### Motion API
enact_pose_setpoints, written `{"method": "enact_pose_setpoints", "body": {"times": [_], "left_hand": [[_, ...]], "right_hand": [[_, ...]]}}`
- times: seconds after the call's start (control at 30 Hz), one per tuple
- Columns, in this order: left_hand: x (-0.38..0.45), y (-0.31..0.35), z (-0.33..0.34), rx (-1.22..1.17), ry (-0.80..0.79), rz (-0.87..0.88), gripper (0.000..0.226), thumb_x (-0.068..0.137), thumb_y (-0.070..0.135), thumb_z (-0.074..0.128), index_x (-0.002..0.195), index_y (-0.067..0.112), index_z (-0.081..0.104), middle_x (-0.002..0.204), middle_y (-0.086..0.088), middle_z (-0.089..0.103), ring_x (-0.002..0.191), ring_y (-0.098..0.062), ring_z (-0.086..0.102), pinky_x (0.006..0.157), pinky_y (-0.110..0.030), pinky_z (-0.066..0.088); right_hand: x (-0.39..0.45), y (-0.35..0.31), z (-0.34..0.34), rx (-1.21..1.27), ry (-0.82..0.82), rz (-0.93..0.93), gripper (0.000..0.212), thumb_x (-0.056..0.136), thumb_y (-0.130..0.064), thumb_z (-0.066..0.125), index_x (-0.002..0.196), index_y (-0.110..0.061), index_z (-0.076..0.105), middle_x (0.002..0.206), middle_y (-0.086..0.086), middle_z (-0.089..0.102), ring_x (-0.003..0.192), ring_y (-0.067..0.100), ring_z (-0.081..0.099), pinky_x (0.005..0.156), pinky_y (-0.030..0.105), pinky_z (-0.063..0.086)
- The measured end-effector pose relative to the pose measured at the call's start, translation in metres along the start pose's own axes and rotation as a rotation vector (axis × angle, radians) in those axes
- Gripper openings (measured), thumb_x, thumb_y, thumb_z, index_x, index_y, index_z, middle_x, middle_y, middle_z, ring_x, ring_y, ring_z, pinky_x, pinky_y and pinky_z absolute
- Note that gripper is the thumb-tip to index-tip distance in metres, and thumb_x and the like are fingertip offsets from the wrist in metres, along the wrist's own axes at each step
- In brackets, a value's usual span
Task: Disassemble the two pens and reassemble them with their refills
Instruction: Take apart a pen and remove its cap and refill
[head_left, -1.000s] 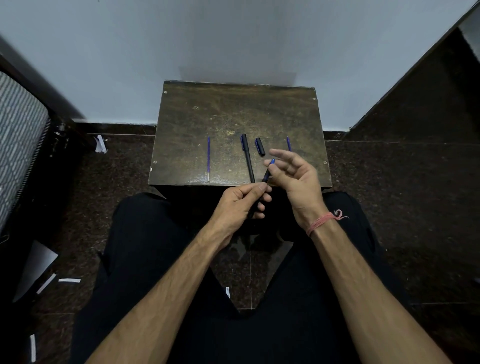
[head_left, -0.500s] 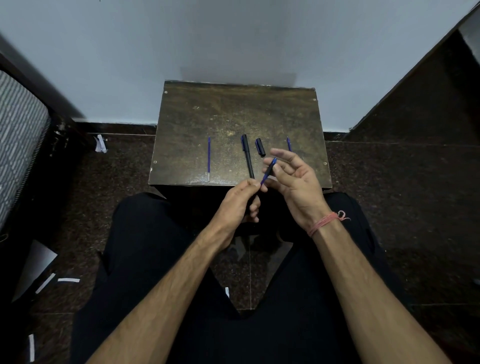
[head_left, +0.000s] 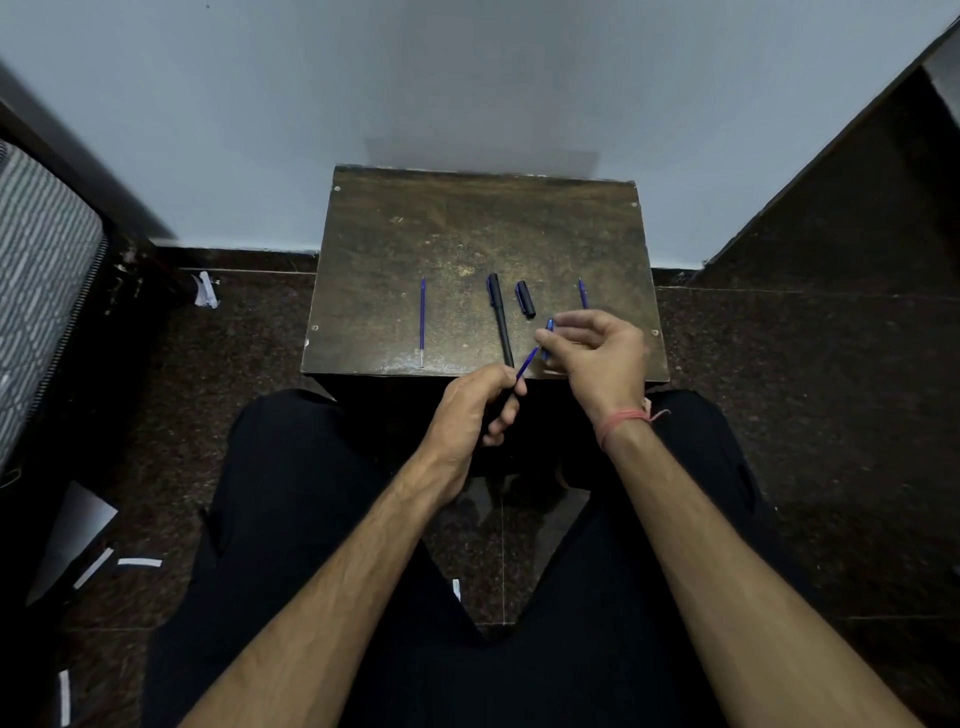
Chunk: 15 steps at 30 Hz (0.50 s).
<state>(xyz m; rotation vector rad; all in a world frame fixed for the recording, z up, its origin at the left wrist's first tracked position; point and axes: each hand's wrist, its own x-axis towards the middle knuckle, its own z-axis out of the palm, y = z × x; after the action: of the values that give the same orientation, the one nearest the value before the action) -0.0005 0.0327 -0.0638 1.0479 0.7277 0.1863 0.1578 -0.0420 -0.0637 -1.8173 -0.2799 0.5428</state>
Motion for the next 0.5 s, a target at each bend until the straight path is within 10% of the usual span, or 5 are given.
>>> {"method": "enact_pose_setpoints", "body": {"times": [0.13, 0.5], "left_hand": [[0.0, 0.001, -0.002, -0.039, 0.047, -0.015, 0.024, 0.09, 0.04, 0.059, 0.076, 0.031, 0.076, 0.065, 0.007, 0.053, 0.053, -0.007, 0.038, 0.051, -0.024, 0.028], [0.001, 0.003, -0.001, -0.078, 0.072, -0.023, 0.022, 0.09, 0.037, 0.058, 0.078, 0.028, 0.074, 0.065, 0.005, 0.053, 0.053, -0.008, 0.037, 0.05, -0.024, 0.026]], "right_hand": [[0.01, 0.004, 0.012, -0.318, 0.025, -0.087, 0.023, 0.077, -0.022, 0.098, 0.096, -0.017, 0.085, 0.082, -0.004, 0.082, 0.076, 0.011, 0.08, 0.082, 0.04, 0.068], [0.021, 0.001, 0.021, -0.605, 0.03, -0.179, 0.03, 0.073, -0.039, 0.099, 0.096, -0.023, 0.087, 0.087, -0.009, 0.082, 0.072, -0.002, 0.07, 0.067, -0.003, 0.036]]}}
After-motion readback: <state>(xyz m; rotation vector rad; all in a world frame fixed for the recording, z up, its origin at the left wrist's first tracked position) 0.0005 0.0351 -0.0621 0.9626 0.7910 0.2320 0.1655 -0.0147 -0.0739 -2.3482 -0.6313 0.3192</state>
